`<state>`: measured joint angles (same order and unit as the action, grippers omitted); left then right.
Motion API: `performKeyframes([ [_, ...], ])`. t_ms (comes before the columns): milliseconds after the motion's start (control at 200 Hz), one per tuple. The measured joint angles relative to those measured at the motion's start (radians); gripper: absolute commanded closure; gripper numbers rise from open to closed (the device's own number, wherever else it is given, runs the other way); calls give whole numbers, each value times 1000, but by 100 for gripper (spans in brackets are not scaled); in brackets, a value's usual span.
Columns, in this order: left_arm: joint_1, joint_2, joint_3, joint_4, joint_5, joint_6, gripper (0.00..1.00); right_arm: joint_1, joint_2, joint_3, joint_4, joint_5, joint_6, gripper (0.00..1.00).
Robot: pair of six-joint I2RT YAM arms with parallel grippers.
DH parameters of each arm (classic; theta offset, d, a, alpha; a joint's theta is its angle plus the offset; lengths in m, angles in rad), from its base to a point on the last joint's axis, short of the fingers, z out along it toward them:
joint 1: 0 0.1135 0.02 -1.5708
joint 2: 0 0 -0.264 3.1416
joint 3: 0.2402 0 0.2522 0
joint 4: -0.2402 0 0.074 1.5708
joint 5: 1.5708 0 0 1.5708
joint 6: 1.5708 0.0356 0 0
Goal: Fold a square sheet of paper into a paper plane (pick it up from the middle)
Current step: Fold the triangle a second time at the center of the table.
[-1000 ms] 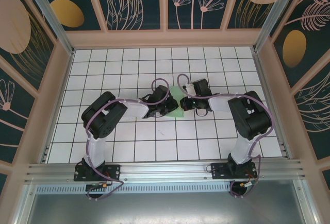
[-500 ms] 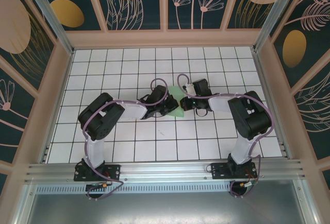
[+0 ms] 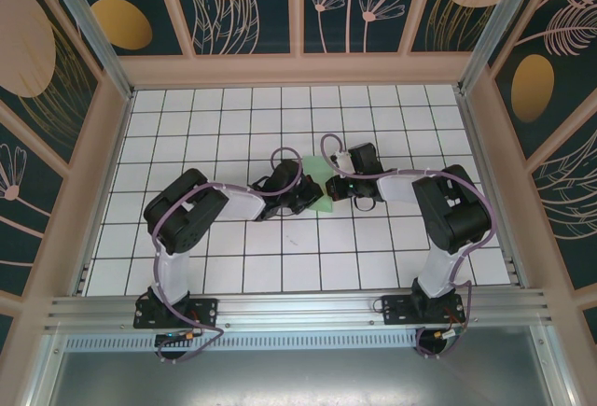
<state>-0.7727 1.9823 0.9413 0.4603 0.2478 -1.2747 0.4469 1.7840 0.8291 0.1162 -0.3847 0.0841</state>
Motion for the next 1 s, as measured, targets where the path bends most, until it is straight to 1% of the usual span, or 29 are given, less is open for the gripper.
performKeyframes([
  [210,0,17,0,-1,-1,-3,100,0,0,0,0,-1,0,100],
  [370,0,17,0,-1,-1,-3,100,-2,0,8,-13,-4,7,89],
  [445,0,17,0,-1,-2,-2,100,-7,0,15,-22,-11,18,87],
  [505,0,17,-1,0,-5,-2,100,-16,-3,24,-33,-26,29,84],
  [585,0,17,-1,0,-8,-2,100,-34,-8,43,-47,-44,38,84],
  [696,-2,16,-6,9,-12,-3,100,-54,-28,59,-49,-68,56,81],
  [851,-3,15,-19,33,-21,-3,99,-74,-64,60,-73,-88,87,81],
  [911,-4,14,-27,46,-23,-8,98,-75,-86,58,-84,-106,102,84],
  [1001,-4,14,-36,65,-24,-15,98,-75,-129,40,-91,-158,132,91],
])
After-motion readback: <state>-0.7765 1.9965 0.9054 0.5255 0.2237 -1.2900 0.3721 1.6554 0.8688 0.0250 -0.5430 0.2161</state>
